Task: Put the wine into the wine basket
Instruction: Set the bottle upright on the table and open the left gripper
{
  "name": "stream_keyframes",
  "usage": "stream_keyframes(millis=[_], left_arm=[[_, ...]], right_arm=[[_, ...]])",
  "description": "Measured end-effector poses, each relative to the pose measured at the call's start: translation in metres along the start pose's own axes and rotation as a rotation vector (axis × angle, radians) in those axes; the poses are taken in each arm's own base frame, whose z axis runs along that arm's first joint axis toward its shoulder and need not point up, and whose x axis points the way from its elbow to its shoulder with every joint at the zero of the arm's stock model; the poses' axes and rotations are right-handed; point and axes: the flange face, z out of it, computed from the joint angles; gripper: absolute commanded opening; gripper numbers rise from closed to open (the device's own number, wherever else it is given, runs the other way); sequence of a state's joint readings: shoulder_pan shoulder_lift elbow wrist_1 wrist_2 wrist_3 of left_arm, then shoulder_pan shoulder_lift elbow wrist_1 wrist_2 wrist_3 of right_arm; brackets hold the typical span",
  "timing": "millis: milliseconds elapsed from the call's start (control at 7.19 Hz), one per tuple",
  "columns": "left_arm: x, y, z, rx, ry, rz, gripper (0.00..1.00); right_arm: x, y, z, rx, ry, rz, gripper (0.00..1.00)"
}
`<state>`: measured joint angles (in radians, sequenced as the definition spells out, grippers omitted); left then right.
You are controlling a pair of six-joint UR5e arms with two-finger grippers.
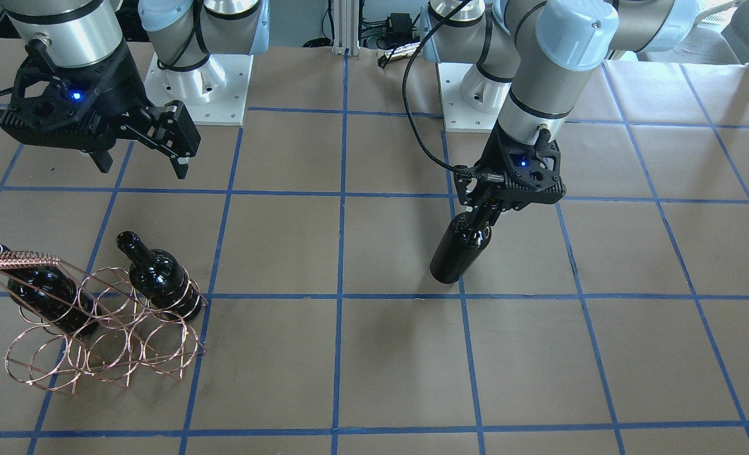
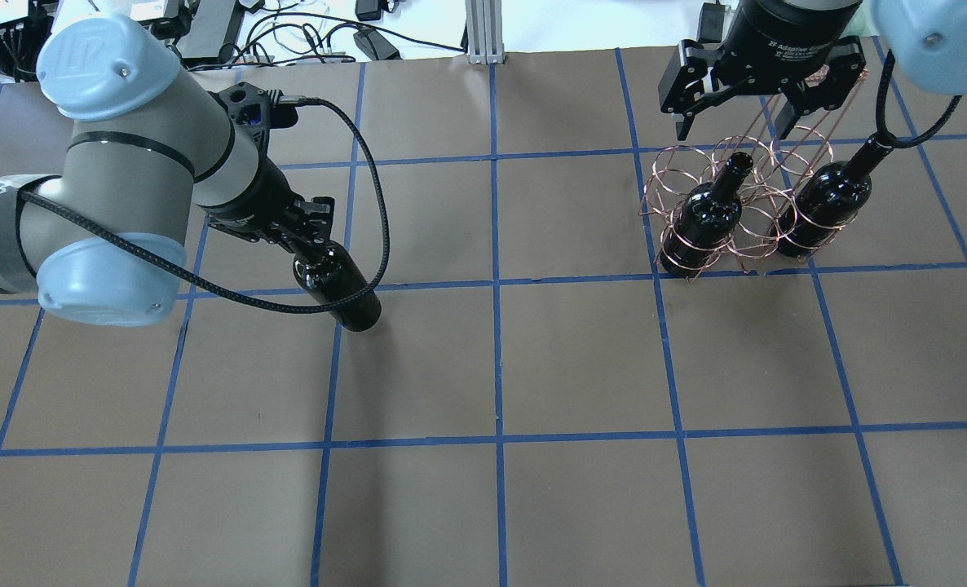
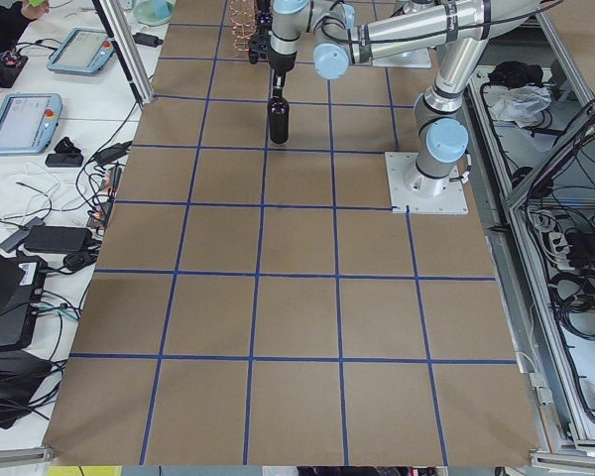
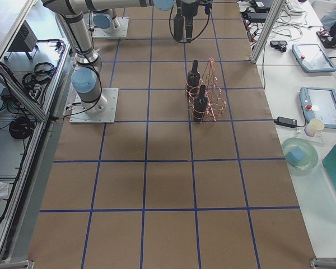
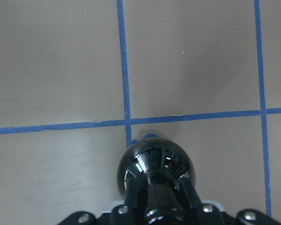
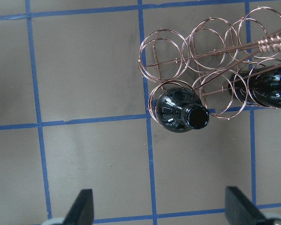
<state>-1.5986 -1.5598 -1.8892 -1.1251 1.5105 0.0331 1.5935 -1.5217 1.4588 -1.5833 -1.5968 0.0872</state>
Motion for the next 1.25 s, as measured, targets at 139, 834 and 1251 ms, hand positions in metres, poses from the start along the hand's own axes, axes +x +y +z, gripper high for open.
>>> stream_keyframes(millis=[139,834,1251], left_arm=[[0.004,0.004,0.004,-0.012,-0.013,0.010,0.00],[0.006,0.012,0.009,-0.060,-0.030,0.022,0.00],[0.007,0.014,0.010,-0.075,-0.027,0.025,0.13]], right_arm=[[0.000,0.000,0.000,0.000,0.000,0.000,1.00],[0.001,0.000,0.000,-0.002,0.000,-0.001,1.00],[-0.002,0.001,-0.004,0.019,-0.002,-0.009,1.00]])
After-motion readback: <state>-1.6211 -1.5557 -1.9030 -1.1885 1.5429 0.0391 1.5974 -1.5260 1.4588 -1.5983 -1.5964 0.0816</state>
